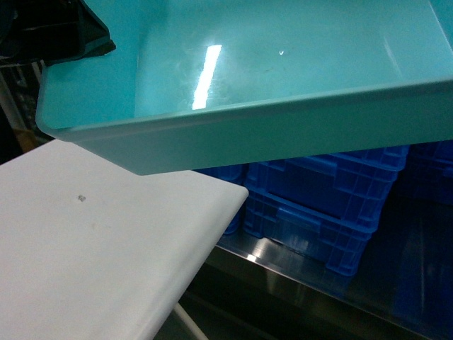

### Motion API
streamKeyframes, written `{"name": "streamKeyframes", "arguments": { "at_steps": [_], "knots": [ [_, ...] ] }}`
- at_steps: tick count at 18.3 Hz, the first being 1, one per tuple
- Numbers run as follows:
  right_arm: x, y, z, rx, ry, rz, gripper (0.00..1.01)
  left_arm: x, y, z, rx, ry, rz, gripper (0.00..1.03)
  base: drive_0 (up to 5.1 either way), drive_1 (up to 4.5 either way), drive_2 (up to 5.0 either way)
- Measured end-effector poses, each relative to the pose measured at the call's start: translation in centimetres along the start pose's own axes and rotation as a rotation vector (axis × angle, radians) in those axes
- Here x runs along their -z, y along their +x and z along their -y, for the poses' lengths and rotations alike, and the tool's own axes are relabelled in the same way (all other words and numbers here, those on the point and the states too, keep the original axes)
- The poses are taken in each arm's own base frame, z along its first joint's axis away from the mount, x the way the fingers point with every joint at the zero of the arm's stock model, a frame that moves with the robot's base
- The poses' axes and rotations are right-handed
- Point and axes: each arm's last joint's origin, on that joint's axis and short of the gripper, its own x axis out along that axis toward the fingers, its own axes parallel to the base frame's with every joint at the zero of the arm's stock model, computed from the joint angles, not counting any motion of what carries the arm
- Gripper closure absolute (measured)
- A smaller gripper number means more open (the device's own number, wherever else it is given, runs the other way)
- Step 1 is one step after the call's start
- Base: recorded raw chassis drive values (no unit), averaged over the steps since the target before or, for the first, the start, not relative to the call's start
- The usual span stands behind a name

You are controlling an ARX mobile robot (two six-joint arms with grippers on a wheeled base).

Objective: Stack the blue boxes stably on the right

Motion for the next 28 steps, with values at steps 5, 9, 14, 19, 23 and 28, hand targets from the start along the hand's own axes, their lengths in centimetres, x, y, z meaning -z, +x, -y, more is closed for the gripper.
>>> {"name": "streamKeyframes", "arguments": {
  "at_steps": [5,9,14,19,23,28],
  "knots": [
    [0.01,0.0,0.0,0.0,0.0,0.0,0.94,0.0,0.0,0.01,0.0,0.0,0.0,1.01,-1.6,-1.62,-1.6],
    [-0.02,-0.05,0.03,0.001,0.0,-0.001,0.94,0.0,-0.01,0.06,0.002,0.001,0.001,1.01,-1.5,-1.54,-1.5],
    [-0.05,-0.05,-0.03,-0.001,0.0,0.003,0.94,-0.03,-0.06,0.05,0.002,0.001,0.001,1.01,-1.9,-1.88,-1.9],
    [-0.03,-0.07,0.02,0.001,0.0,0.002,0.94,-0.03,-0.07,0.08,0.001,0.001,0.002,1.01,-2.0,-1.96,-2.0],
    [-0.05,-0.07,-0.01,0.0,0.0,0.003,0.94,-0.03,-0.07,0.08,0.003,0.001,0.002,1.01,-2.0,-1.96,-2.0],
    [-0.05,-0.07,-0.01,0.0,0.0,0.003,0.94,-0.03,-0.07,0.08,0.003,0.001,0.002,1.01,-2.0,-1.96,-2.0]
  ]
}}
